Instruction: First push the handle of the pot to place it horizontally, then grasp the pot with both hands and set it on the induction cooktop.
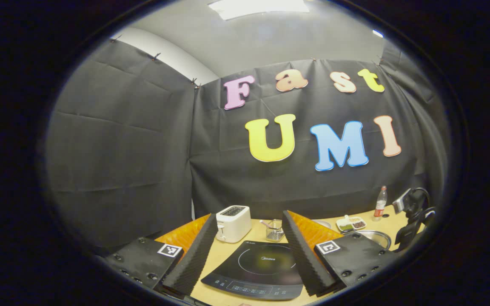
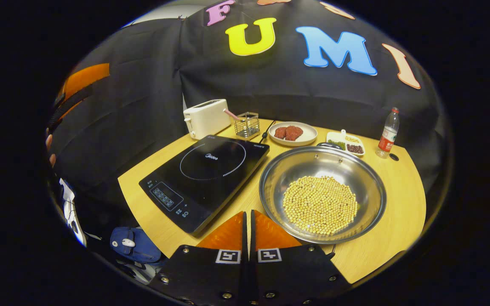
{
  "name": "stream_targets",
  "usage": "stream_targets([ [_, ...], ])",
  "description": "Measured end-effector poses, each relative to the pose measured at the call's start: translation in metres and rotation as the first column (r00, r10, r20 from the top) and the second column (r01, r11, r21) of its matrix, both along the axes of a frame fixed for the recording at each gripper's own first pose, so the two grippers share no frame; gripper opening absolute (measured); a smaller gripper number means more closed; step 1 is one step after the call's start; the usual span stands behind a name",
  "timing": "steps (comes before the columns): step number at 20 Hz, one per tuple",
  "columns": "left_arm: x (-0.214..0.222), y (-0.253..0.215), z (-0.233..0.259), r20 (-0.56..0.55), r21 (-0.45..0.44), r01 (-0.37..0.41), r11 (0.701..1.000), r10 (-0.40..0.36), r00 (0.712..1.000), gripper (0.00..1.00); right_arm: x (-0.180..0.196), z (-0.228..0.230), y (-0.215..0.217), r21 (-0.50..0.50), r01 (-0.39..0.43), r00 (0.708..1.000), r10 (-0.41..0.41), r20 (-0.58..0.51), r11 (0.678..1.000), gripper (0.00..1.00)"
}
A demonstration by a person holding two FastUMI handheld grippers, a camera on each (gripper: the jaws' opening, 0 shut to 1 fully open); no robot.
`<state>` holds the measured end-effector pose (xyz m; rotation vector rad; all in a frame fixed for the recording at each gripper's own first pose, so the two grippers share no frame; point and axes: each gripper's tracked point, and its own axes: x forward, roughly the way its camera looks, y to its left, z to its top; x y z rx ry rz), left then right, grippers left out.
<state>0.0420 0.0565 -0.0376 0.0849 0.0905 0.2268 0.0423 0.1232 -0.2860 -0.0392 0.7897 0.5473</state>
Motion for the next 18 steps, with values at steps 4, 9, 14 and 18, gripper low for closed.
stream_targets([
  [4, 0.0, 0.004, -0.007, -0.024, 0.013, -0.024, 1.0, 0.025, 0.999, 0.99, -0.003, -0.029, -0.005, -0.029, -0.016, 0.996, 0.013, -0.084, 0.999, 0.0],
  [9, 0.001, 0.008, -0.012, -0.037, 0.015, -0.039, 0.999, 0.039, 0.999, 0.92, 0.0, -0.044, -0.018, -0.056, 0.012, 0.991, -0.019, -0.133, 0.998, 0.01],
  [14, 0.005, 0.002, -0.015, -0.038, 0.003, -0.03, 1.0, 0.03, 0.999, 0.98, 0.009, -0.042, -0.02, -0.03, 0.057, 0.985, -0.062, -0.162, 0.998, 0.01],
  [18, 0.008, -0.002, -0.016, -0.031, 0.0, -0.018, 1.0, 0.018, 0.999, 1.0, 0.007, -0.041, -0.024, -0.039, 0.066, 0.983, -0.072, -0.168, 0.997, 0.01],
])
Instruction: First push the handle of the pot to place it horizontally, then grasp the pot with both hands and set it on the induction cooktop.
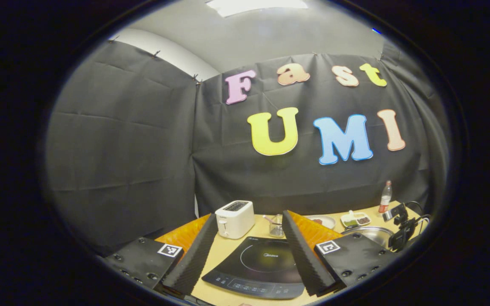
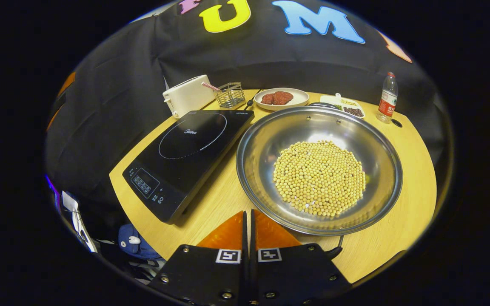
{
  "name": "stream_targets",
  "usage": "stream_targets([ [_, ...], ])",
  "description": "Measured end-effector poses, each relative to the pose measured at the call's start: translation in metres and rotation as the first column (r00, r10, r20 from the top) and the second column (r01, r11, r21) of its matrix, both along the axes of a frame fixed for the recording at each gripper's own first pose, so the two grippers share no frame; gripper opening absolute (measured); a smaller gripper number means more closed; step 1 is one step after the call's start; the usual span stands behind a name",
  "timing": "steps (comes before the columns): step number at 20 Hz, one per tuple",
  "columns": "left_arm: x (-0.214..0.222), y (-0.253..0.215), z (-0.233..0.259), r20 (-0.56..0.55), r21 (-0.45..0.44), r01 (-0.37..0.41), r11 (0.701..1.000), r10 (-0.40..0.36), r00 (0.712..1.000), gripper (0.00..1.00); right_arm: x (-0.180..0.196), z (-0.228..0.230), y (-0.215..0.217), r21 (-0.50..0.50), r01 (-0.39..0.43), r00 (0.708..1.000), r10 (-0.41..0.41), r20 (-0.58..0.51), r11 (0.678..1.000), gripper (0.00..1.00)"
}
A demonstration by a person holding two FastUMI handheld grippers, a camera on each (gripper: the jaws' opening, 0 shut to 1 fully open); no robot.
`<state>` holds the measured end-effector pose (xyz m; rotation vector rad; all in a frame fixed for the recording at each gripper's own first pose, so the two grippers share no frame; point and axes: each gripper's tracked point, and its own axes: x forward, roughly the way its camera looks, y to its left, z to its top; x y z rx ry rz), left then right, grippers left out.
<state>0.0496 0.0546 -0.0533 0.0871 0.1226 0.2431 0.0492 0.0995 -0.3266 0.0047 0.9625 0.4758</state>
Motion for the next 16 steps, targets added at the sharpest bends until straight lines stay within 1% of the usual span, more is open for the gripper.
stream_targets([
  [9, 0.012, -0.014, -0.004, -0.001, -0.017, 0.04, 0.999, -0.04, 0.999, 1.0, -0.002, -0.002, -0.023, -0.023, 0.04, 0.999, -0.041, -0.024, 0.999, 0.01],
  [13, 0.018, -0.025, -0.005, 0.003, -0.022, 0.064, 0.998, -0.064, 0.998, 1.0, -0.004, -0.004, -0.039, -0.053, 0.056, 0.998, -0.058, -0.039, 0.997, 0.01],
  [16, 0.021, -0.033, -0.007, 0.003, -0.028, 0.075, 0.997, -0.075, 0.997, 1.0, -0.004, -0.006, -0.057, -0.094, 0.073, 0.995, -0.078, -0.053, 0.993, 0.01],
])
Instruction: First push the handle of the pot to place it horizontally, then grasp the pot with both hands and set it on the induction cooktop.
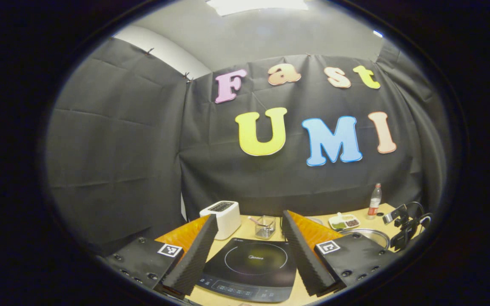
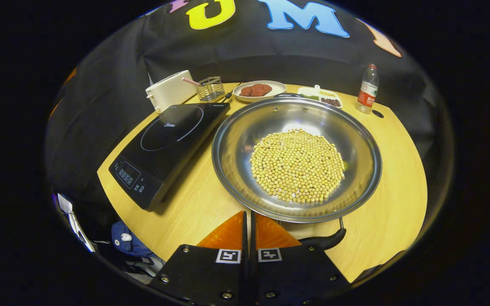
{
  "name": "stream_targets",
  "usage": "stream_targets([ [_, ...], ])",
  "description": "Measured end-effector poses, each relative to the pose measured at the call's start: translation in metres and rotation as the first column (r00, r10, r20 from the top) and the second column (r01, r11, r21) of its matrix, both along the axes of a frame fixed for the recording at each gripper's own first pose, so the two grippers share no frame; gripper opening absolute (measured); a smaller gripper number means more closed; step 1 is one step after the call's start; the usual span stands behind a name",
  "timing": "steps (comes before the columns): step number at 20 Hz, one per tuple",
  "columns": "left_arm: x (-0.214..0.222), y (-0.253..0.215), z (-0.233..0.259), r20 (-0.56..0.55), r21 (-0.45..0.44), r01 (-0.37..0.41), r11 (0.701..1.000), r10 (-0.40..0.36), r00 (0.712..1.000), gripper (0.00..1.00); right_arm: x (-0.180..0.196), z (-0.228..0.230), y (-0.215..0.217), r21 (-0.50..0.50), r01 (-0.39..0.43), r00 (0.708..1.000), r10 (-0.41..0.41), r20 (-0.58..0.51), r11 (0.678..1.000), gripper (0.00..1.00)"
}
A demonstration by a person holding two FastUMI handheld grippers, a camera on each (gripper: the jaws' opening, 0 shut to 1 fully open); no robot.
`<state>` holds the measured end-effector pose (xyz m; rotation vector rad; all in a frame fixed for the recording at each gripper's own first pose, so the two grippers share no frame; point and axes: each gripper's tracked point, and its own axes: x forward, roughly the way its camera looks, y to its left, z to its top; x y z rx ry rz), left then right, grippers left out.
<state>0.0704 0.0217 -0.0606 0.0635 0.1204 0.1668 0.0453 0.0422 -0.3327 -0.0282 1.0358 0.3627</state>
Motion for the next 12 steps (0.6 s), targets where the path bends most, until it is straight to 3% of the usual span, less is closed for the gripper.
stream_targets([
  [5, 0.009, -0.015, 0.0, 0.004, -0.01, 0.023, 1.0, -0.023, 1.0, 1.0, 0.002, -0.003, -0.03, -0.068, 0.03, 0.999, -0.031, -0.02, 0.997, 0.01],
  [12, 0.015, -0.031, -0.003, -0.001, -0.016, 0.039, 0.999, -0.04, 0.999, 0.98, 0.006, -0.008, -0.068, -0.178, 0.005, 1.0, -0.007, -0.01, 0.984, 0.01],
])
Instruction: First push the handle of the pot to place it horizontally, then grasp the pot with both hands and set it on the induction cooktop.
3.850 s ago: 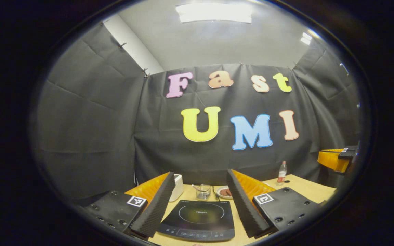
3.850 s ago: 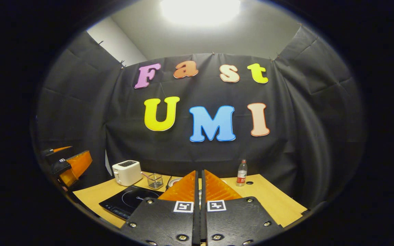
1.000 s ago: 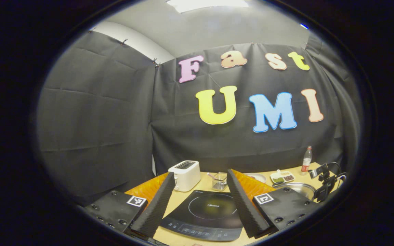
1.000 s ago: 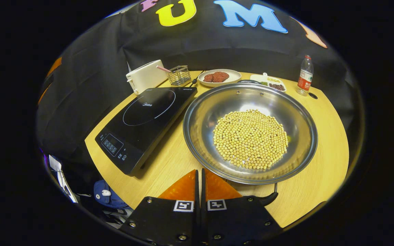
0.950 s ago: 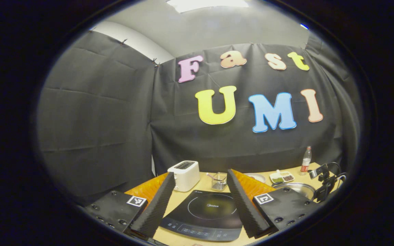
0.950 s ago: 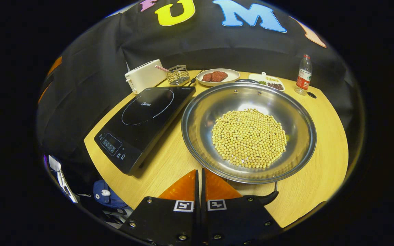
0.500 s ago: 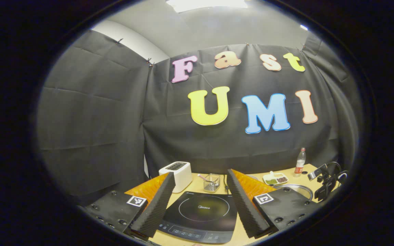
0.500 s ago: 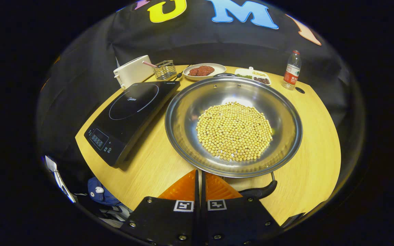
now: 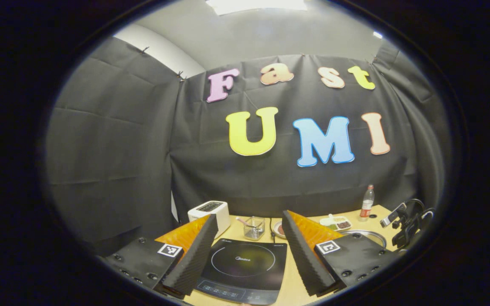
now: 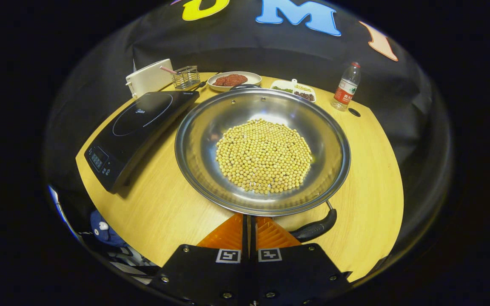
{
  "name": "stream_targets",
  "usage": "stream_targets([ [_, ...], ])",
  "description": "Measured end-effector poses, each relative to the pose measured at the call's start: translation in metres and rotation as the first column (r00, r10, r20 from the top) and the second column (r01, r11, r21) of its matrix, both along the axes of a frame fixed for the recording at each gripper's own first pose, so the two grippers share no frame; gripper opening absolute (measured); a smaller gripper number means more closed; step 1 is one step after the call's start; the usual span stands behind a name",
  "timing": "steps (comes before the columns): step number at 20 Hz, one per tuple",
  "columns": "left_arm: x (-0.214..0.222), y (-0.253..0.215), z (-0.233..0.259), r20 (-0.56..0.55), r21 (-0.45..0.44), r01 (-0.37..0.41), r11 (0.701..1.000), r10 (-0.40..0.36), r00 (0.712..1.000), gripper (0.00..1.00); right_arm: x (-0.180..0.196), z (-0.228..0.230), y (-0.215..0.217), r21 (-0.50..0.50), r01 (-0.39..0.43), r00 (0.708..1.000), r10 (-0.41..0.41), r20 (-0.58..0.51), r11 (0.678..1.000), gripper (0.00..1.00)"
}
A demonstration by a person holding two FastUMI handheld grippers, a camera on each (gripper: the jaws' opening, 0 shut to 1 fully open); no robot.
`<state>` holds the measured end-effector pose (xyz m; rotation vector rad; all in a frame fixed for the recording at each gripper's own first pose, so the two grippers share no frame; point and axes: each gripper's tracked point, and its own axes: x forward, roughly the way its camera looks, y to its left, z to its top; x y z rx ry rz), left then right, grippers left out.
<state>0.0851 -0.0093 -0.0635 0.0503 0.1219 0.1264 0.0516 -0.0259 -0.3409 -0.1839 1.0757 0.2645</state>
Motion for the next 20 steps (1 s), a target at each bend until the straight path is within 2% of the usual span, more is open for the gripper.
stream_targets([
  [10, 0.009, -0.023, -0.004, -0.008, 0.005, 0.009, 1.0, -0.009, 1.0, 0.97, 0.022, -0.005, -0.063, -0.131, -0.01, 0.999, 0.015, 0.038, 0.991, 0.01],
  [16, 0.017, -0.039, -0.008, -0.017, 0.01, 0.015, 1.0, -0.015, 1.0, 0.95, 0.04, -0.008, -0.096, -0.212, -0.053, 0.995, 0.07, 0.071, 0.976, 0.01],
  [20, 0.022, -0.047, -0.012, -0.028, 0.019, 0.007, 1.0, -0.007, 1.0, 0.95, 0.056, -0.014, -0.11, -0.23, -0.078, 0.991, 0.101, 0.092, 0.97, 0.01],
])
